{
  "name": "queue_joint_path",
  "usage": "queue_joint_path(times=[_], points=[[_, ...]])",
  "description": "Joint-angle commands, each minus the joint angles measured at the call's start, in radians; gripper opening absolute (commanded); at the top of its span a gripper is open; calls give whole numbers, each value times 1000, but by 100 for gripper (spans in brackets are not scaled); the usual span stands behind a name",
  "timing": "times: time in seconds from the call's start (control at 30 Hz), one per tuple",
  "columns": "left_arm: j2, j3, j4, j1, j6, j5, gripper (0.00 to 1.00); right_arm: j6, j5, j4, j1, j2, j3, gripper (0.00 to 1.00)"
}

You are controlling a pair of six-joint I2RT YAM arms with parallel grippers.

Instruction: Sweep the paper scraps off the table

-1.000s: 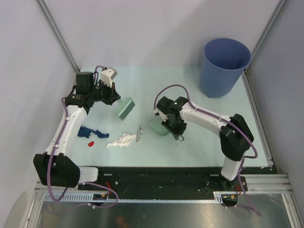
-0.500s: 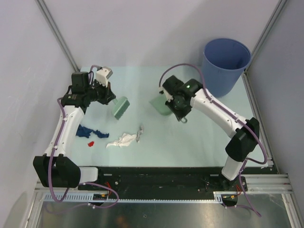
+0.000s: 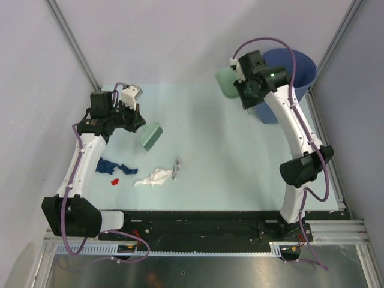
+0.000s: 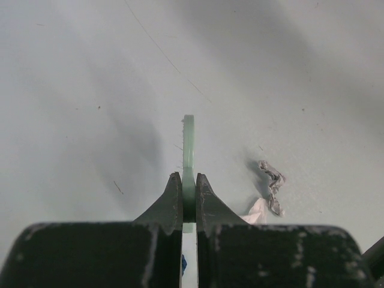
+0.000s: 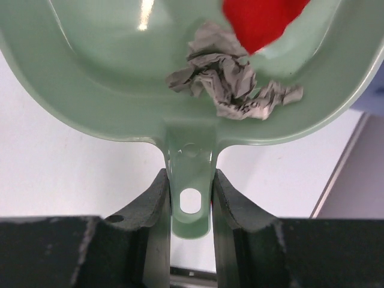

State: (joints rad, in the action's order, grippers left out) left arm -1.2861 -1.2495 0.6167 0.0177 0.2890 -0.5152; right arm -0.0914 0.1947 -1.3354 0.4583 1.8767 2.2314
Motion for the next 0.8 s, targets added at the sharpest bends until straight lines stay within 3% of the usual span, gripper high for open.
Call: queue_joint_path(times=[0.0, 0.2, 0.37, 0.47, 0.6, 0.77], points=[[33, -2, -6, -9, 25, -19, 0, -31, 38, -88, -95, 45, 195, 0], [30, 4, -6, -9, 30, -17, 0, -100, 93, 22, -226, 42, 254, 0], [30, 2, -6, -9, 24, -23, 0, -197, 265, 158, -322, 41, 225, 0], [31, 2, -6, -9, 24, -23, 0, -348, 425, 329, -322, 15, 137, 0], [39, 9, -6, -9, 27, -22, 0, -617, 586, 675, -322, -65, -108, 0], [45, 15, -6, -9, 36, -14, 0, -1164, 713, 1158, -339, -145, -395, 0]])
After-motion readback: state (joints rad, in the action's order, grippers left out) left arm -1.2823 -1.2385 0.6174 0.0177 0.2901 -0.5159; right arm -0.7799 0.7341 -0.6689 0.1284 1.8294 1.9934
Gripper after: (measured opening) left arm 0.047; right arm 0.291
